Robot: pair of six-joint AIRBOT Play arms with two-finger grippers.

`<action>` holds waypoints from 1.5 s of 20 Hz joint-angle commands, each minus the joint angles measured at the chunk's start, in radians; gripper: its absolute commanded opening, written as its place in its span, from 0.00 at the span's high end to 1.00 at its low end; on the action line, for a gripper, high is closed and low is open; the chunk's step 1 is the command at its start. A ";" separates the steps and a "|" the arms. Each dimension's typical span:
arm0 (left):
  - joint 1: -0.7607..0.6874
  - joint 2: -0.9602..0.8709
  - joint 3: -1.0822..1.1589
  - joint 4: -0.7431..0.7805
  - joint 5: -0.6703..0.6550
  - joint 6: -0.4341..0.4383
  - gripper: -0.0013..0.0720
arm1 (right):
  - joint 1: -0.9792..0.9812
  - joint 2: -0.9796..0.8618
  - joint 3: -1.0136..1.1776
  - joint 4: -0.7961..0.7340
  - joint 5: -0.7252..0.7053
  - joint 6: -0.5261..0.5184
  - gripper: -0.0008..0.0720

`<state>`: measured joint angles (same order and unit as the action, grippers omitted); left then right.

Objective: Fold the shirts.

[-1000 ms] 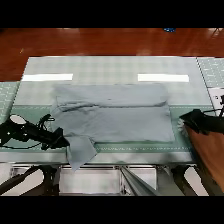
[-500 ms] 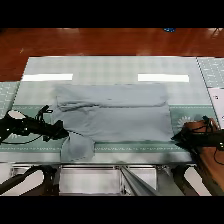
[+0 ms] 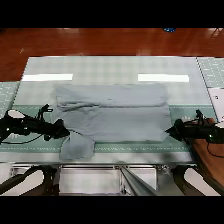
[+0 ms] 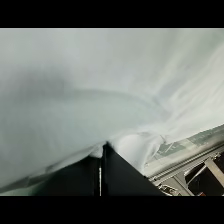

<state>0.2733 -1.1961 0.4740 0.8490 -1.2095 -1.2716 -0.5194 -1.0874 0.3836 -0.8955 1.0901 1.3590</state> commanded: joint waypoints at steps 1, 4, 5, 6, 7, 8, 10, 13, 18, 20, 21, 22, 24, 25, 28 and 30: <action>0.010 0.001 0.035 -0.012 -0.016 0.005 0.96 | 0.092 -0.028 0.072 0.033 -0.020 -0.060 0.95; 0.038 0.003 0.153 -0.012 -0.085 0.024 0.96 | 0.092 -0.006 0.184 -0.011 0.086 -0.066 0.95; 0.044 0.003 0.197 -0.012 -0.103 0.030 0.96 | 0.092 0.001 0.224 -0.011 0.112 -0.066 0.95; 0.045 0.002 0.240 -0.012 -0.102 0.031 0.96 | 0.093 -0.002 0.262 -0.011 0.122 -0.061 0.95; 0.045 -0.004 0.273 -0.012 -0.073 0.030 0.96 | 0.100 -0.012 0.301 0.016 0.120 -0.051 0.95; 0.044 -0.023 0.309 -0.012 -0.039 0.026 0.96 | 0.110 -0.036 0.344 0.063 0.121 -0.052 0.95; 0.040 -0.099 0.404 -0.012 -0.022 -0.045 0.96 | 0.150 -0.108 0.451 0.108 0.113 -0.060 0.95; 0.013 -0.221 0.561 -0.012 -0.049 -0.085 0.96 | 0.193 -0.227 0.595 0.108 0.085 -0.027 0.95; -0.033 -0.421 0.834 -0.012 -0.073 -0.121 0.96 | 0.237 -0.411 0.771 0.116 0.066 0.012 0.95; -0.033 -0.504 0.940 -0.012 -0.120 -0.137 0.96 | 0.243 -0.475 0.829 0.134 0.064 0.018 0.95; -0.033 -0.539 0.984 -0.012 -0.140 -0.139 0.96 | 0.242 -0.501 0.853 0.143 0.061 0.018 0.95; -0.033 -0.572 1.027 -0.012 -0.154 -0.140 0.96 | 0.242 -0.528 0.881 0.143 0.059 0.018 0.95; -0.036 -0.618 1.077 -0.012 -0.153 -0.140 0.96 | 0.243 -0.572 0.916 0.148 0.043 0.020 0.95; -0.040 -0.638 1.086 -0.012 -0.142 -0.139 0.96 | 0.243 -0.587 0.920 0.167 0.021 0.020 0.95; -0.060 -0.681 1.086 -0.011 -0.136 -0.135 0.29 | 0.243 -0.620 0.920 0.215 -0.054 0.017 0.59; -0.043 -0.679 1.105 -0.011 -0.143 -0.138 0.29 | 0.229 -0.613 0.929 0.203 -0.042 0.013 0.42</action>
<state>0.2241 -1.8496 1.5482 0.8379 -1.3430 -1.4078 -0.2806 -1.6833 1.2957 -0.7055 1.0733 1.3750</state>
